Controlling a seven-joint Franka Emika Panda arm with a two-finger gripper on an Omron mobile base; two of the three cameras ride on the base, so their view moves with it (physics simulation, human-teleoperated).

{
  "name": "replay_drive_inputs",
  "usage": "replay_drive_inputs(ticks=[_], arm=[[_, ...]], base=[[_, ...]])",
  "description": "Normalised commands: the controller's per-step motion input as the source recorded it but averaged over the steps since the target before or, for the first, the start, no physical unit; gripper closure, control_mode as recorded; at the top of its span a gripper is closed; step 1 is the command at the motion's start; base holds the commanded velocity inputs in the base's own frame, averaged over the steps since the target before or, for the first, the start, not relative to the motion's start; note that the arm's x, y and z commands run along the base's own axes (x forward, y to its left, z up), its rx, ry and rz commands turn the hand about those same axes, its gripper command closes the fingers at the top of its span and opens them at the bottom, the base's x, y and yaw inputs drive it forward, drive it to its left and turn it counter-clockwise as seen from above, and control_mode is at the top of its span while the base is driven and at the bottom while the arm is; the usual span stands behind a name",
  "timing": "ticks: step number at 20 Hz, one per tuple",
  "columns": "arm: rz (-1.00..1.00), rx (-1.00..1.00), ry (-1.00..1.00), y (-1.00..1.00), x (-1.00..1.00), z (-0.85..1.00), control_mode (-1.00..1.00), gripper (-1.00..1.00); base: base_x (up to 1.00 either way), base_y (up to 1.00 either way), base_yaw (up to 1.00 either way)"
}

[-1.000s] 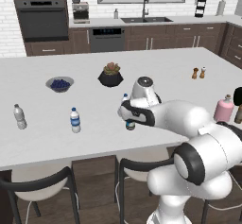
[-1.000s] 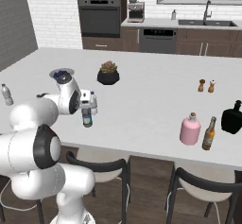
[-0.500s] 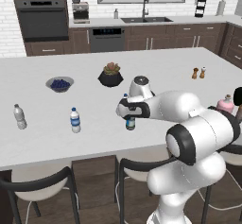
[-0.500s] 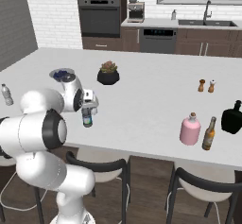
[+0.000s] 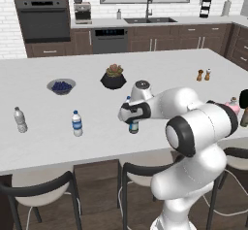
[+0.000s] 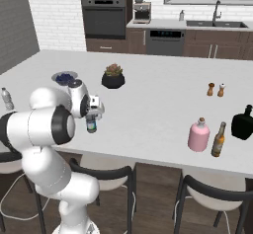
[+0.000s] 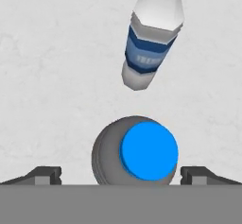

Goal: Move the plastic bottles in the middle to the plastics group, and the glass bottles in the middle to the glass group.

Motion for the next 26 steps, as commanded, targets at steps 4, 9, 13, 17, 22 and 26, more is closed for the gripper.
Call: replay_drive_inputs(ticks=[4,9,13,17,22,26], arm=[[0.0,0.0,0.0,0.0,0.1,-0.16,-1.0,-1.0],[0.0,0.0,0.0,-0.01,0.13,-0.1,-1.0,-1.0],[0.0,0.0,-0.01,-0.01,0.03,-0.07,-1.0,-1.0],[0.0,0.0,-0.02,-0.01,-0.02,-0.15,-1.0,1.0],[-0.04,0.0,-0.03,-0.04,-0.03,-0.21,-1.0,1.0],[-0.05,0.0,0.0,-0.03,0.0,-0.18,-1.0,1.0]], base=[[0.0,0.0,0.0],[0.0,0.0,0.0],[0.0,0.0,0.0],[0.0,0.0,0.0],[0.0,0.0,0.0],[0.0,0.0,0.0]])
